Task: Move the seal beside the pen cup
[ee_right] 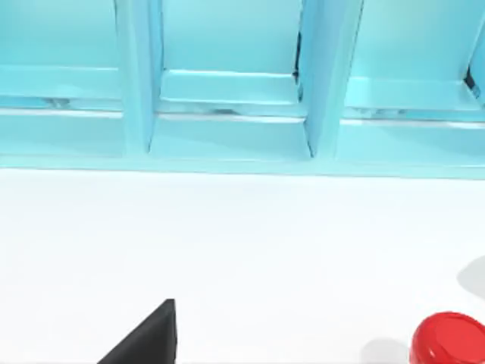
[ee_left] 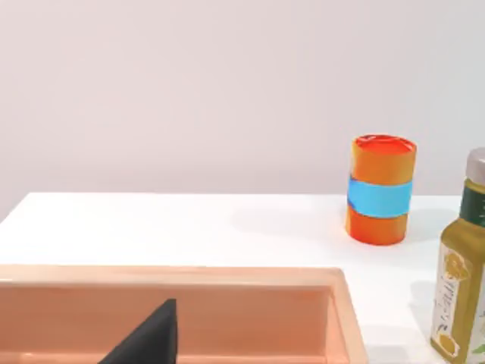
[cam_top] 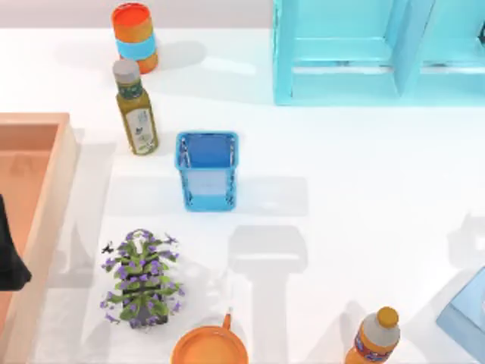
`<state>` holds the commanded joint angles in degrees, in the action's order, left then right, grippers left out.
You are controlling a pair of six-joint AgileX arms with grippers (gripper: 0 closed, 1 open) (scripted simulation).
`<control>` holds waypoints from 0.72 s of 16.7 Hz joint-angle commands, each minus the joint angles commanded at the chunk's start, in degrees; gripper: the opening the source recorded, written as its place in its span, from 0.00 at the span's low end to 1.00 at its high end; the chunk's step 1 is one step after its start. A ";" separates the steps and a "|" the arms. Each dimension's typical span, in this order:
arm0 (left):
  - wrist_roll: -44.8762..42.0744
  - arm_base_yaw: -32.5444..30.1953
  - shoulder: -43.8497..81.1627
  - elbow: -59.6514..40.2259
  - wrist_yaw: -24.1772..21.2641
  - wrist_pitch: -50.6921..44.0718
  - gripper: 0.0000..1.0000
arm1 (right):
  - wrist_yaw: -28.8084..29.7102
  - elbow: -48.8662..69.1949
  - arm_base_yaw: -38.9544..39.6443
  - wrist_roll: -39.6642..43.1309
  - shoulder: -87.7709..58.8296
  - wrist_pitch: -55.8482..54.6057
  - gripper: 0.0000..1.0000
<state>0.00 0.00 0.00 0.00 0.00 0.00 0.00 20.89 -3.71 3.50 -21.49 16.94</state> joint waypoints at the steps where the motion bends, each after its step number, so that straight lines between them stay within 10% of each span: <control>1: 0.00 0.00 0.00 0.00 0.00 0.00 1.00 | -0.02 4.58 -0.75 0.73 -5.32 3.62 1.00; 12: 0.00 0.00 0.00 0.00 0.00 0.00 1.00 | 0.21 54.05 -9.48 9.06 -67.23 45.78 1.00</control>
<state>0.00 0.00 0.00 0.00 0.00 0.00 0.21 74.94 -13.19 12.56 -88.72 62.73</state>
